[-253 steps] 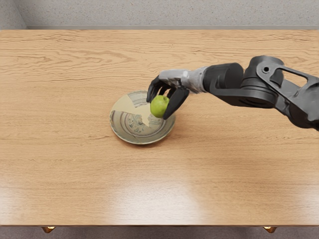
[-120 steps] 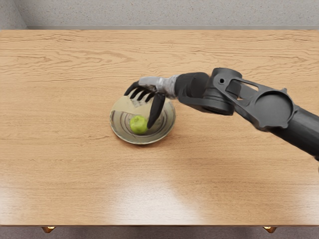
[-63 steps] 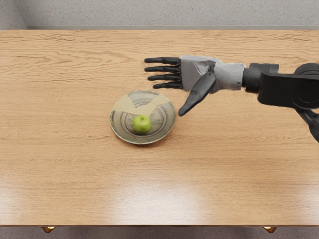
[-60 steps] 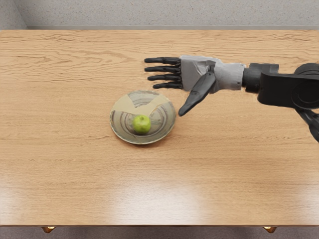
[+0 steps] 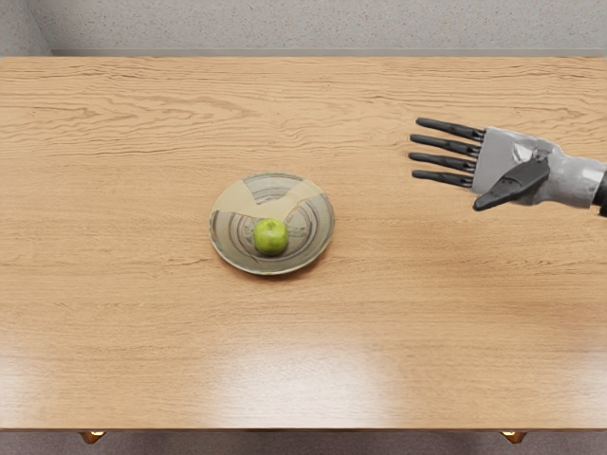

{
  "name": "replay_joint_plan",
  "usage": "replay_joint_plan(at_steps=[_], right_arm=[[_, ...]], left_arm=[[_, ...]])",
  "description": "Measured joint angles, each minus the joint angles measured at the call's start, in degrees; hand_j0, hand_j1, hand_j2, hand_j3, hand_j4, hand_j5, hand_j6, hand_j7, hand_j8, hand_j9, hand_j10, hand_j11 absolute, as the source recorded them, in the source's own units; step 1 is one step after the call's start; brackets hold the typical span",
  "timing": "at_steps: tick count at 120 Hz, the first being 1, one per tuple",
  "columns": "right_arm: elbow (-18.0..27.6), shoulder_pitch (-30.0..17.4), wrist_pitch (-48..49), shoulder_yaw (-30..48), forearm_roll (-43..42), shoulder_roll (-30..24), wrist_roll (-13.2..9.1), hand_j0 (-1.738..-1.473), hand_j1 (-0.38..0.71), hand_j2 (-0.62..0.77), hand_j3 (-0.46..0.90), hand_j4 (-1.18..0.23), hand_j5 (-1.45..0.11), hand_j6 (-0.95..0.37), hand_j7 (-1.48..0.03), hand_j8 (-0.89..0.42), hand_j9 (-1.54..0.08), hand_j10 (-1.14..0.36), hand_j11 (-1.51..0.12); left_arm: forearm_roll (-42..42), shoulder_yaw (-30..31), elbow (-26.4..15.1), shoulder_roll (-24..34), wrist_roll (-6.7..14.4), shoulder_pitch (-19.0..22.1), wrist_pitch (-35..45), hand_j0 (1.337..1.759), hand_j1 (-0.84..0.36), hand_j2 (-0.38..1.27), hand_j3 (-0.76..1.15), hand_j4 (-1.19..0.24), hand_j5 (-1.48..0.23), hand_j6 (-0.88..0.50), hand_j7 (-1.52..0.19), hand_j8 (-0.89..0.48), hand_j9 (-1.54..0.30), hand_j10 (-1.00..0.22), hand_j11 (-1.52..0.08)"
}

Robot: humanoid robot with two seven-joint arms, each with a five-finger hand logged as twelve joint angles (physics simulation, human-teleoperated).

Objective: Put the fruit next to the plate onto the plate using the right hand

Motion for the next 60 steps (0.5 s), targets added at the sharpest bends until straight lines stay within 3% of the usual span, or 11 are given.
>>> replay_joint_plan(at_steps=[60], right_arm=[[0.29, -1.44, 0.01, -0.05, 1.81, -4.57, 0.00, -1.658, -0.31, -0.01, 0.00, -0.03, -0.05, -0.03, -0.05, -0.03, -0.05, -0.04, -0.05]], left_arm=[[-0.01, 0.00, -0.02, 0.00, 0.00, -0.03, 0.00, 1.658, 0.07, 0.05, 0.00, -0.23, -0.30, -0.23, -0.30, -0.23, -0.30, -0.23, -0.30]])
